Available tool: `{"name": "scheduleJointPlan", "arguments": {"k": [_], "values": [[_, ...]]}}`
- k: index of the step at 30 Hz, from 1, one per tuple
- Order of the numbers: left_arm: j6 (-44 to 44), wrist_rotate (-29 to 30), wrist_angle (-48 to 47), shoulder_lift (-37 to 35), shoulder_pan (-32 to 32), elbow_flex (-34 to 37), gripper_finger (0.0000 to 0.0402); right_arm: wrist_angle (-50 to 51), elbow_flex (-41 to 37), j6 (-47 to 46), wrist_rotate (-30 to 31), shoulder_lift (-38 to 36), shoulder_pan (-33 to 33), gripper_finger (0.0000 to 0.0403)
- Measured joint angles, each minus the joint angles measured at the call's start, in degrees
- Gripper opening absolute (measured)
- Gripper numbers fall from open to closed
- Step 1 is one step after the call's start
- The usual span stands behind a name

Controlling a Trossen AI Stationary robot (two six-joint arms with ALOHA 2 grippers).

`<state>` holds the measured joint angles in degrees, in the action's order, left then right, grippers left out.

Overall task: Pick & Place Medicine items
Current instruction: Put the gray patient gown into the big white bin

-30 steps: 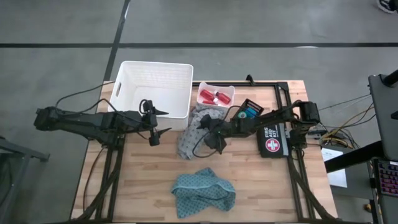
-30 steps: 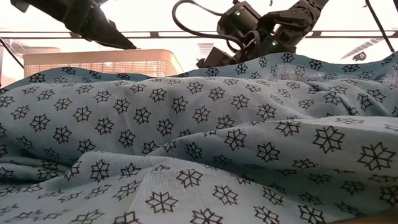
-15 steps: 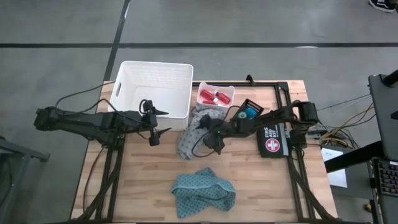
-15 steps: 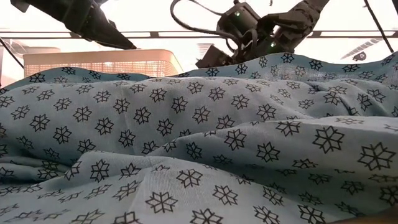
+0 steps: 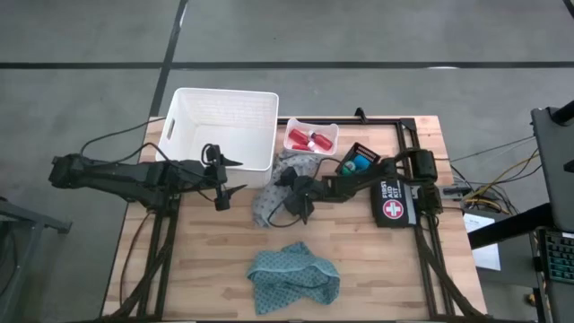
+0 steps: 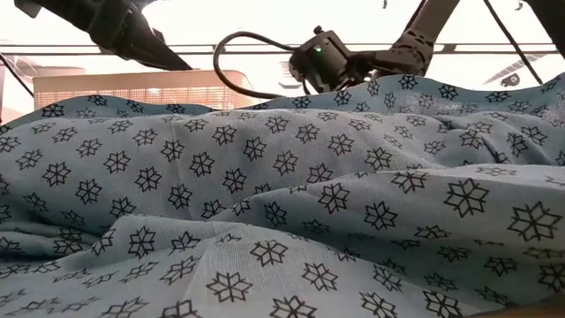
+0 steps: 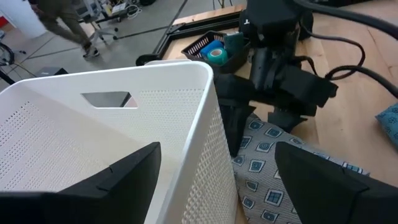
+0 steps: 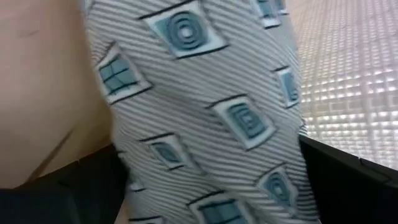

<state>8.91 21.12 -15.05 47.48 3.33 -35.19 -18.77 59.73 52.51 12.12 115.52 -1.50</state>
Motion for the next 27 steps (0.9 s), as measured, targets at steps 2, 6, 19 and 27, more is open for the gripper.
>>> {"name": "scheduleJointPlan", "arguments": {"k": [2,6,19,27], "values": [[0.00,0.02,-0.12,0.00,-0.02,-0.01,0.0319,0.37,0.88,0.02,0.02,0.00,-0.14,0.0400],[0.00,0.01,-0.51,0.02,-0.02,-0.01,0.0319,1.13,2.30,-1.47,-0.13,-0.07,-0.66,0.0400],[0.00,0.00,-1.84,0.02,0.00,-0.01,0.0319,2.25,1.94,-5.54,-4.47,-0.07,-2.59,0.0400],[0.00,0.02,-1.81,0.02,-0.01,-0.01,0.0319,2.23,1.92,-5.51,-4.60,-0.07,-2.57,0.0400]]}}
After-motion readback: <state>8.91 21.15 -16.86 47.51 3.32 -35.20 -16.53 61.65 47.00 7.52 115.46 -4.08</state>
